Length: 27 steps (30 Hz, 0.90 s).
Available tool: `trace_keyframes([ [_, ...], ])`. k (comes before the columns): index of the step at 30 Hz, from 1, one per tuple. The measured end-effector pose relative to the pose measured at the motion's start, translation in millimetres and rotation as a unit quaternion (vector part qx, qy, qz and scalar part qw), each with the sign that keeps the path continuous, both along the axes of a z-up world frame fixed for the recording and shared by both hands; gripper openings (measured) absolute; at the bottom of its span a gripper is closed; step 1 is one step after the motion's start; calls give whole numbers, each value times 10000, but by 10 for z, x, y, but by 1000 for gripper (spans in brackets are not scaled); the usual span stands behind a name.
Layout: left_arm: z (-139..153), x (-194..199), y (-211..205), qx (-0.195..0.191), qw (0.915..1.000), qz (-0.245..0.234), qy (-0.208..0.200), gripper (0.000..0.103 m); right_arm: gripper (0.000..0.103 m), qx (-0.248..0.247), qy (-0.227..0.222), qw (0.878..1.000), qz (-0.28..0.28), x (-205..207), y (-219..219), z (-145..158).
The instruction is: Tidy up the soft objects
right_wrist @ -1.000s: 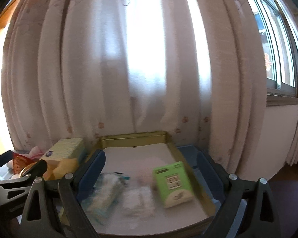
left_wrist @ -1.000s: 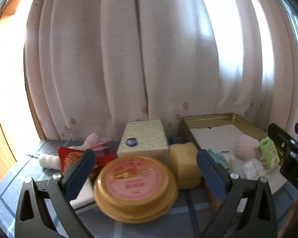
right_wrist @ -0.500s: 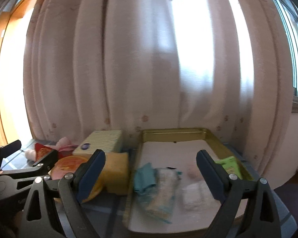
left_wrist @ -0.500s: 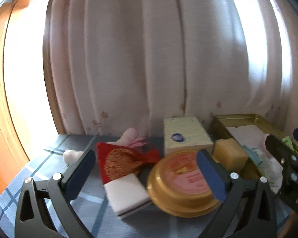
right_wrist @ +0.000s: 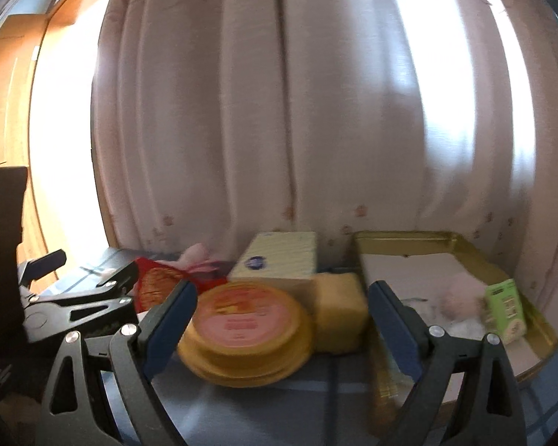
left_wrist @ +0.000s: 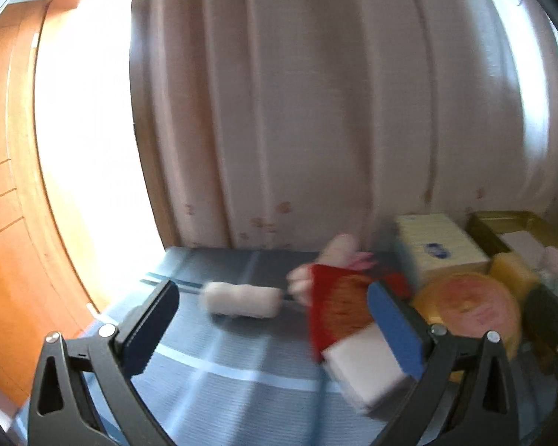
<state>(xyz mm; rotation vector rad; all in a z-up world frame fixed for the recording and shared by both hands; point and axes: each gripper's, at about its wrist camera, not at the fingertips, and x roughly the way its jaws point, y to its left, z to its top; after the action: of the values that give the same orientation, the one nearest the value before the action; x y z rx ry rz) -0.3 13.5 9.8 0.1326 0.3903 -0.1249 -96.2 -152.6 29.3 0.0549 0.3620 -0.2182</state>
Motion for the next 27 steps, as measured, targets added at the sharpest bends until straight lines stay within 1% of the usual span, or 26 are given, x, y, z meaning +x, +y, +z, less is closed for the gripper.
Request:
trace_keyframes([
  [4,-21,182,275,252,9987,433,29,103,94,1,130,9995,284,71,229,-19],
  [6,-23,233,376,282,9981,554,0,103,94,3,219,9988,446,115,343,-31],
  [8,-27,297,490,214,9975,674,30,103,94,105,363,9973,622,164,427,-53],
  [13,-55,429,721,-158,9961,841,233,103,94,501,817,9904,994,292,593,-153],
  [17,-48,460,762,-215,9960,847,196,103,94,820,1204,9814,1247,424,701,-264],
  [19,-50,492,804,-262,9956,872,204,103,94,949,1357,9777,1292,486,730,-318],
  [24,-73,591,951,-426,9927,1084,299,103,94,1418,1889,9618,1383,734,767,-502],
  [27,-80,616,1027,-498,9904,1241,359,103,94,1465,2015,9597,1302,857,813,-547],
])
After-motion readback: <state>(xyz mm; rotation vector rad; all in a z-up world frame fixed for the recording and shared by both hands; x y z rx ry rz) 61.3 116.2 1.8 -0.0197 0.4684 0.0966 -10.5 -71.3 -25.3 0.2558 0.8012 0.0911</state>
